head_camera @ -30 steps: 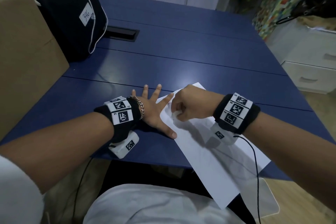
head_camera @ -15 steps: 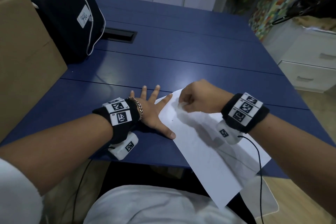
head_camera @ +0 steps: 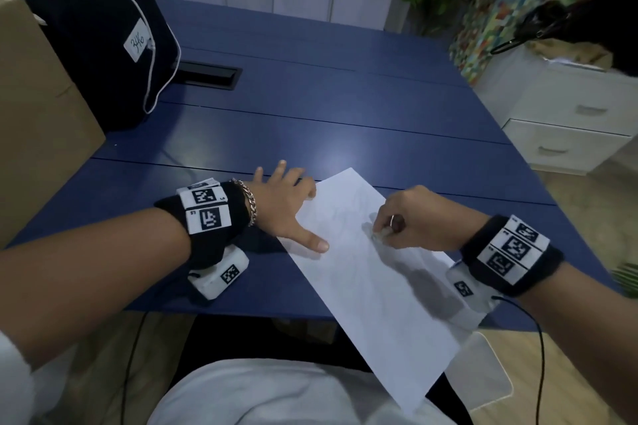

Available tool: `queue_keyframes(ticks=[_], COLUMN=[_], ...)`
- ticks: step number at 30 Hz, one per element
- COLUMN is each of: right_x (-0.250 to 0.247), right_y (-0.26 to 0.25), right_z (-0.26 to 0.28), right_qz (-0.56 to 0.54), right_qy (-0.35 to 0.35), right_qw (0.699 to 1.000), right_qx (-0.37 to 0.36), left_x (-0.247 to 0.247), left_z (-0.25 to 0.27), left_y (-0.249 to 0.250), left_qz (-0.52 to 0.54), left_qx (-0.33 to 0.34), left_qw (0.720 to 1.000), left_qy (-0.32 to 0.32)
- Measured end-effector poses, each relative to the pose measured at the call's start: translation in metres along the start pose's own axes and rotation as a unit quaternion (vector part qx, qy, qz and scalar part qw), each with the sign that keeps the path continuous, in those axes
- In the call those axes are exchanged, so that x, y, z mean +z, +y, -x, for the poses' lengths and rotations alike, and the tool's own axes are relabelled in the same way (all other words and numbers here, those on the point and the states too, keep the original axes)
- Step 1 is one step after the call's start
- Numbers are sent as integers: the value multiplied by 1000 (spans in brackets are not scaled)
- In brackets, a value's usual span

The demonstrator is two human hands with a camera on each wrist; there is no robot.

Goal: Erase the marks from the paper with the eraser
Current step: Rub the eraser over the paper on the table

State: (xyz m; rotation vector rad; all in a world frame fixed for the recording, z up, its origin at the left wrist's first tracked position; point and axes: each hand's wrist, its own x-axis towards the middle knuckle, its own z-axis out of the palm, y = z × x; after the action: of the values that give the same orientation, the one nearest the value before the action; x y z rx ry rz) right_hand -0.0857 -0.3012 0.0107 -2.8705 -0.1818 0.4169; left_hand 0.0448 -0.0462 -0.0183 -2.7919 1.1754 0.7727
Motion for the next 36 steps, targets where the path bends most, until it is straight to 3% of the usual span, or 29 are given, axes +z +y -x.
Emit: queue_keyframes(ticks=[3, 7, 12, 16, 22, 27, 32, 36], right_x=[-8, -9, -3, -1, -3, -5, -4, -13], right_y=[-8, -21, -41, -45, -53, -39, -51, -32], right_z=[-6, -29, -54, -70, -63, -74, -59, -68], right_qz=[-5, -12, 8, 35, 3, 13, -4, 24], right_qy=[-33, 31, 53, 83, -12, 85, -8, 71], right_qw=[999, 999, 996, 995, 994, 995, 995, 997], right_qx=[2, -36, -73, -39, -108, -53, -98, -29], left_x=[-3, 2, 8, 7, 8, 6, 6, 6], left_z=[-13, -28, -31, -31, -31, -31, -31, -32], left_y=[1, -4, -5, -4, -4, -3, -2, -3], left_qz=[-37, -56, -64, -67, -72, -58, -69, -58], left_qx=[43, 44, 37, 39, 34, 34, 31, 34], left_qw=[998, 996, 997, 997, 996, 997, 996, 997], left_qy=[-13, -55, -29, -29, -29, -41, -45, -43])
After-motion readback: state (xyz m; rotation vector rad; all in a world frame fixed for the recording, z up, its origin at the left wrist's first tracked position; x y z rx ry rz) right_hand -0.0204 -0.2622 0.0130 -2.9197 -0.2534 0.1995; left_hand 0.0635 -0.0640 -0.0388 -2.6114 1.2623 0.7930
